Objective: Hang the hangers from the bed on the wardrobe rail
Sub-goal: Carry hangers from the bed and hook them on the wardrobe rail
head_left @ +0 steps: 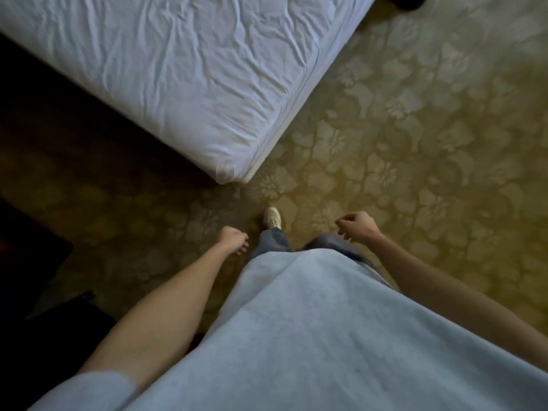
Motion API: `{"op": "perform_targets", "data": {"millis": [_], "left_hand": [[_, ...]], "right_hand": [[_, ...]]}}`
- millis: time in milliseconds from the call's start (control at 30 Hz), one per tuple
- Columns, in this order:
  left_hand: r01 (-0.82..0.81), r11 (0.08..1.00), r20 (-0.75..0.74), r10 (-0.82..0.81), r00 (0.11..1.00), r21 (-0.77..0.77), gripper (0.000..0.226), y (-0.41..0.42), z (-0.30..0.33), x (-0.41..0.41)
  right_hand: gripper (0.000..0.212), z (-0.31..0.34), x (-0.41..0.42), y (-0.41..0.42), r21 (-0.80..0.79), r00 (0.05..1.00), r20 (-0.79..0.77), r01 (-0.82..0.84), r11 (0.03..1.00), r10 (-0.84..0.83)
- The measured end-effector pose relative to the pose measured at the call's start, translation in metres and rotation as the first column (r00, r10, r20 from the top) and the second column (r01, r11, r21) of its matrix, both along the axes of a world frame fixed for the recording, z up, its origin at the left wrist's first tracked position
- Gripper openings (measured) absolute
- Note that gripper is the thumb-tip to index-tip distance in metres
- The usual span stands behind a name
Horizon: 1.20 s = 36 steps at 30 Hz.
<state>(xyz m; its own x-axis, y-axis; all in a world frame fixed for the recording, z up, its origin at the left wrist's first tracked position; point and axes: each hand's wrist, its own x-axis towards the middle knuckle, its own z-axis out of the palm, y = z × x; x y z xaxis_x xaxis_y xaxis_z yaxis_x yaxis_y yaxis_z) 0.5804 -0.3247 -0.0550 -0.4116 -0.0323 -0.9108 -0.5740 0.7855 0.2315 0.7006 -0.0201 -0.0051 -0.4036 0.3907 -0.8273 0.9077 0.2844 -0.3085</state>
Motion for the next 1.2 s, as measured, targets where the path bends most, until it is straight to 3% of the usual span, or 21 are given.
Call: {"op": "perform_targets", "data": {"millis": [200, 500, 733, 967, 1200], "left_hand": [[0.157, 0.975, -0.022, -0.156, 0.988, 0.155, 0.015, 0.167, 0.011, -0.130], [0.355, 0.919, -0.080, -0.346, 0.935, 0.170, 0.016, 0.374, 0.020, -0.255], [0.256, 0.964, -0.093, -0.249, 0.964, 0.072, 0.025, 0.427, 0.042, -0.341], [0.078, 0.997, -0.052, -0.078, 0.996, -0.011, 0.022, 0.436, 0.031, -0.413], [-0.152, 0.988, 0.038, 0.153, 0.988, -0.020, 0.024, 0.474, -0.001, -0.495]], "right_hand": [[0.021, 0.005, -0.028, 0.080, 0.045, 0.976, 0.064, 0.206, 0.978, -0.208], [0.022, -0.022, -0.067, 0.236, 0.023, 0.874, 0.190, 0.451, 0.892, -0.446], [0.023, -0.017, -0.207, 0.346, -0.053, 0.922, 0.173, 0.361, 0.931, -0.347], [0.020, -0.009, -0.418, 0.418, -0.113, 0.983, -0.065, 0.162, 0.980, -0.170], [0.023, -0.025, -0.563, 0.491, -0.084, 0.997, 0.045, -0.055, 0.995, 0.059]]}}
